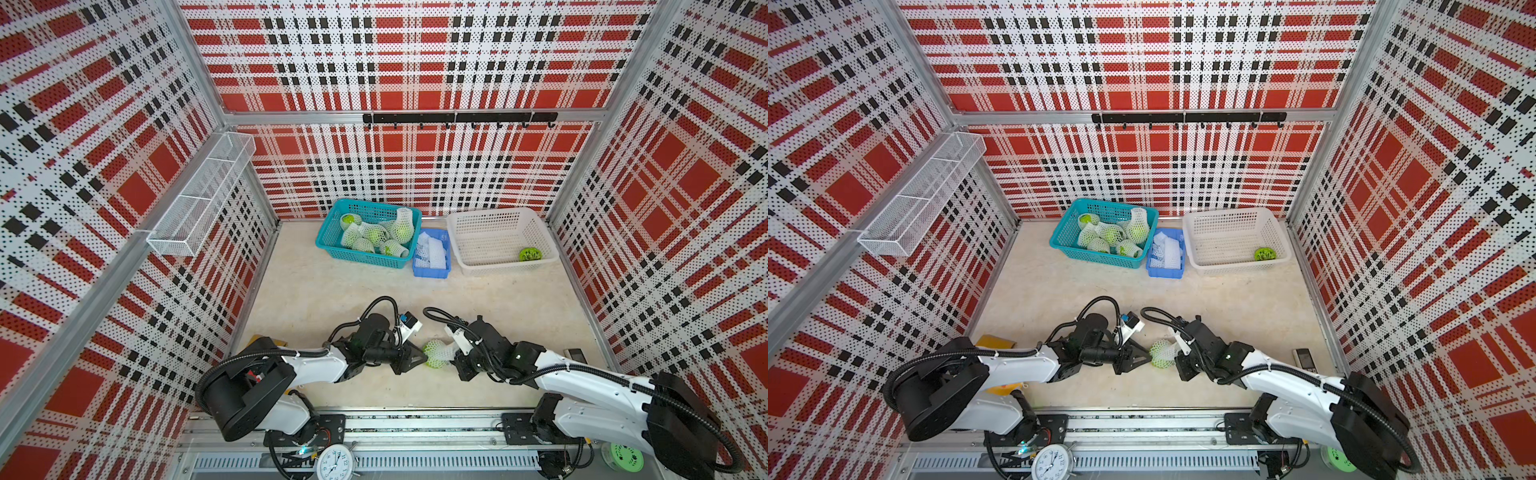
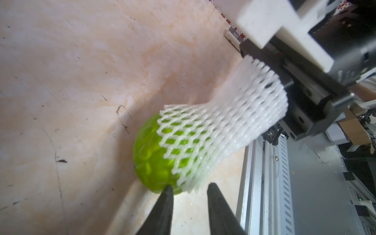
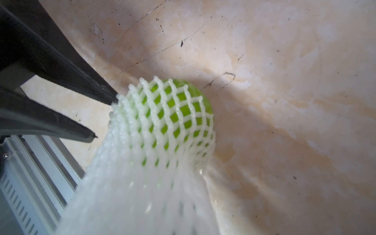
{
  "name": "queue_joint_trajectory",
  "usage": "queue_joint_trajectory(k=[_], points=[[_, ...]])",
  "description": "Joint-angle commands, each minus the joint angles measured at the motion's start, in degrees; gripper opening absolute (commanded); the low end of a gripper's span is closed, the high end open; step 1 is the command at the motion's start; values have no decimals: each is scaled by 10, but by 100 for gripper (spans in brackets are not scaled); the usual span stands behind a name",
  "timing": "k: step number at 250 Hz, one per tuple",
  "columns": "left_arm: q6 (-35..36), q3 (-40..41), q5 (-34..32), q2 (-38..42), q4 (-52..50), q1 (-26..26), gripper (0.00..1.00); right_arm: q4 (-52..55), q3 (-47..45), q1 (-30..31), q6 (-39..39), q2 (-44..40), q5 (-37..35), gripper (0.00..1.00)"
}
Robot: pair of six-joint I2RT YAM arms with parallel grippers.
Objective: Sleeve custard apples in foam nets
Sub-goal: Put on the foam net on the custard apple.
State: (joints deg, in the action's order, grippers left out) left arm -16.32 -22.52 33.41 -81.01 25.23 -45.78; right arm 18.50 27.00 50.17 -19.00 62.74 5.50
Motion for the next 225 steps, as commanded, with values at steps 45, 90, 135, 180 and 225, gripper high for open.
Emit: queue_joint_trajectory(k=[45, 90, 135, 180, 225], points=[[-14, -37, 26, -35, 17, 9, 32, -22, 11, 0, 10, 2, 1, 0], [-14, -43, 28, -41, 17, 10, 32, -21, 7, -1, 10, -4, -1, 0], [-14, -43, 31, -46, 17, 11, 24, -24, 4, -1, 9, -4, -3, 0], [-17, -43, 34, -48, 17, 12, 17, -27, 4, 0, 8, -7, -12, 2], [-17, -42, 34, -48, 17, 12, 8, -26, 7, -1, 8, -5, -15, 11]])
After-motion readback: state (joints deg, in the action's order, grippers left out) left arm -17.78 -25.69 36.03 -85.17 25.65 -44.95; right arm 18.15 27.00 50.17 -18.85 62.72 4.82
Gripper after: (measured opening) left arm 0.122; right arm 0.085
